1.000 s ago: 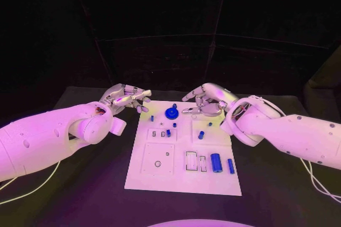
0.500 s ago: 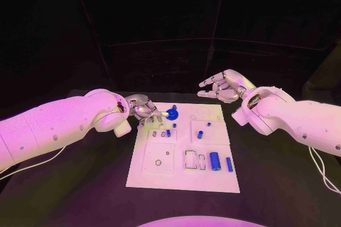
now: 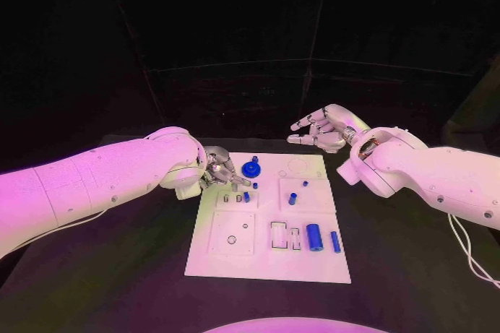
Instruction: Assemble the parts on the task board
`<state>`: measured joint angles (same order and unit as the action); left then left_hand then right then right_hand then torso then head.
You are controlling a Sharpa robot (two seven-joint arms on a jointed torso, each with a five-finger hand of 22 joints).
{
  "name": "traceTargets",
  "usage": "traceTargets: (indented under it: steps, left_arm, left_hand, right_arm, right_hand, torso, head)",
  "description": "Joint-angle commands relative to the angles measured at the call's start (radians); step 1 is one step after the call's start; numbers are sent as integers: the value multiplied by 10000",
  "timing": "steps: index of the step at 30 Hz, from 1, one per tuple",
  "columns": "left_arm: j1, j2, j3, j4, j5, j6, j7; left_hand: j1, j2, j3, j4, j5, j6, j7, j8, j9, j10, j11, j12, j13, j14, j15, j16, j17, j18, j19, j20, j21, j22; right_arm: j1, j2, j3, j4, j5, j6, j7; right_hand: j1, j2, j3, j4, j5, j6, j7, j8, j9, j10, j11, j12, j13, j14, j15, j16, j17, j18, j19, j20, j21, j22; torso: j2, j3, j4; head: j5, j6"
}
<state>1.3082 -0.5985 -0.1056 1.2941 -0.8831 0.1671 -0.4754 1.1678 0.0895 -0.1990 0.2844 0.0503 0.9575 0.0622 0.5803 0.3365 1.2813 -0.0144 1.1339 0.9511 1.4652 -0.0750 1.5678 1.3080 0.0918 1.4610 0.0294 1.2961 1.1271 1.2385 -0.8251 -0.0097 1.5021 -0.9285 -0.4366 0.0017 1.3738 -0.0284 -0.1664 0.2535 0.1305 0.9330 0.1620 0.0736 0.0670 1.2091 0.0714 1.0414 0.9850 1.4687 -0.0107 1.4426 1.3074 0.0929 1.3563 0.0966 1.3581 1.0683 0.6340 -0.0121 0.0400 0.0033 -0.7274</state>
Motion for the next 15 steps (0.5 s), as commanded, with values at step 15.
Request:
traceTargets:
  steps: [15]
  left_arm:
    - [52,761,-28,-627,-638,753,-530]
  left_hand:
    - [-157,84,-254,-8,14,-145,-99,370,291,151,-59,216,213,1056,-83,30,2628,-190,57,-55,311,410]
  right_arm:
    - [24,138,5,200,-318,-189,-386]
  right_hand:
    - [-46,70,-158,-32,219,-87,-20,37,3,-90,5,-81,-82,525,36,-84,409,17,-89,17,-79,-47]
  torso:
    - [105,-8,-73]
  head:
    - [52,-74]
